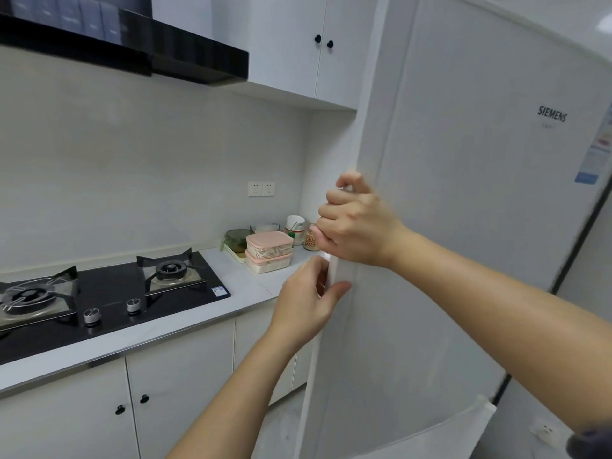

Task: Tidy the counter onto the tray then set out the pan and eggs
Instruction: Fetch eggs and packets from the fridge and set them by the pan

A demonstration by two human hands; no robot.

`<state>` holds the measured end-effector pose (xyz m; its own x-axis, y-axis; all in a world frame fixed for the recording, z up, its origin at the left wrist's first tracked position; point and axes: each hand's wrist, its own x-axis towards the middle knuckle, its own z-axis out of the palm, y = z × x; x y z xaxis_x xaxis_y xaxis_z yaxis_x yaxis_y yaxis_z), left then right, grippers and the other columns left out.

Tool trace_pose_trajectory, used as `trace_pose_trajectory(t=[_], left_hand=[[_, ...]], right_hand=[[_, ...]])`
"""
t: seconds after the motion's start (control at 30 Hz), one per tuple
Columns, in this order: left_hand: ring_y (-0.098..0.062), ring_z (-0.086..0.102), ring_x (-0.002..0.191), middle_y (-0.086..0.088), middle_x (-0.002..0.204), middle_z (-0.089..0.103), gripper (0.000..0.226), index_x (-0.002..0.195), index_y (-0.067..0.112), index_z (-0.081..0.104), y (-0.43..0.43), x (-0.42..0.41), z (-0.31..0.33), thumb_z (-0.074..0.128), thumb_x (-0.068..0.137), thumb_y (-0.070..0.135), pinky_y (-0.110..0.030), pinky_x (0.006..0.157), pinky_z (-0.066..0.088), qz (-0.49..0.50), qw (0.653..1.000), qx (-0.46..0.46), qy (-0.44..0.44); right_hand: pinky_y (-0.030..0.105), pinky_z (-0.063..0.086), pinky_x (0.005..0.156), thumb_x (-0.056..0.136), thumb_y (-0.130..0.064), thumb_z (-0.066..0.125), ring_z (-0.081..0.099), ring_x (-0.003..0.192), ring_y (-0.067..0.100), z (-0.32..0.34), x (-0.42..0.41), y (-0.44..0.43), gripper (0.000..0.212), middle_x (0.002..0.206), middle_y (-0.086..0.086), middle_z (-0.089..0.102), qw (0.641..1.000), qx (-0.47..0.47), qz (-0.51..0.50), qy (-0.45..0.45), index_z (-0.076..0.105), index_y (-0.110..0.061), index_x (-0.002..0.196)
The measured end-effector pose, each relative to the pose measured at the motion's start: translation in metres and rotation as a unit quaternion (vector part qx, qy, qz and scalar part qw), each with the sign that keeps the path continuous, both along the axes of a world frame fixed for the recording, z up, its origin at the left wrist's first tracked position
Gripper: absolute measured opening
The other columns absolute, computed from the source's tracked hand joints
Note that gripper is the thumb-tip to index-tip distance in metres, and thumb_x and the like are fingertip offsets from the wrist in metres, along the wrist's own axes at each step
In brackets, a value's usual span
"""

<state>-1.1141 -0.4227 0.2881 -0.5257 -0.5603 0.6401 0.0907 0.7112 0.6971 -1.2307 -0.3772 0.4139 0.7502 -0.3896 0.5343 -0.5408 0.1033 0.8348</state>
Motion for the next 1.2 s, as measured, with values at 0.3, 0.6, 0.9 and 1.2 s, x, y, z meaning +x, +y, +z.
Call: trace_pose_trajectory(t=[0.3, 0.6, 0.9, 1.2], left_hand=[[-0.01, 0.05, 0.07, 0.004, 0.076, 0.058, 0.018, 0.081, 0.021, 0.053, -0.094, -0.049, 0.004, 0.064, 0.079, 0.036, -0.03, 0.065, 0.041, -0.05, 0.998, 0.03, 0.007], [-0.003, 0.044, 0.064, 0.011, 0.07, 0.051, 0.022, 0.079, 0.02, 0.053, -0.201, -0.129, 0.006, 0.062, 0.075, 0.04, -0.025, 0.065, 0.038, -0.121, 0.99, 0.065, -0.02], [-0.01, 0.043, 0.07, 0.002, 0.078, 0.05, 0.028, 0.088, 0.008, 0.055, -0.278, -0.217, 0.009, 0.064, 0.081, 0.034, -0.023, 0.064, 0.036, -0.19, 0.977, 0.085, -0.044], [-0.011, 0.037, 0.065, 0.004, 0.07, 0.042, 0.028, 0.075, 0.011, 0.047, -0.315, -0.285, 0.009, 0.063, 0.08, 0.033, -0.024, 0.059, 0.029, -0.215, 0.969, 0.104, -0.057]], right_hand=[[0.037, 0.035, 0.09, 0.087, -0.025, 0.051, 0.048, 0.055, 0.024, 0.0, -0.046, -0.097, 0.042, 0.046, -0.001, 0.052, 0.998, -0.013, -0.06, -0.002, 0.059, -0.014, 0.047], [0.038, 0.035, 0.09, 0.09, -0.027, 0.044, 0.05, 0.057, 0.024, -0.004, -0.118, -0.19, 0.047, 0.048, 0.0, 0.056, 0.985, -0.003, -0.174, 0.003, 0.064, -0.013, 0.05], [0.036, 0.034, 0.088, 0.086, -0.024, 0.044, 0.049, 0.054, 0.022, -0.001, -0.192, -0.254, 0.045, 0.045, 0.0, 0.055, 0.965, -0.007, -0.26, 0.004, 0.059, -0.013, 0.045], [0.037, 0.032, 0.088, 0.079, -0.026, 0.066, 0.047, 0.051, 0.023, 0.003, -0.247, -0.286, 0.039, 0.042, 0.002, 0.053, 0.935, 0.011, -0.354, -0.009, 0.059, -0.011, 0.043]])
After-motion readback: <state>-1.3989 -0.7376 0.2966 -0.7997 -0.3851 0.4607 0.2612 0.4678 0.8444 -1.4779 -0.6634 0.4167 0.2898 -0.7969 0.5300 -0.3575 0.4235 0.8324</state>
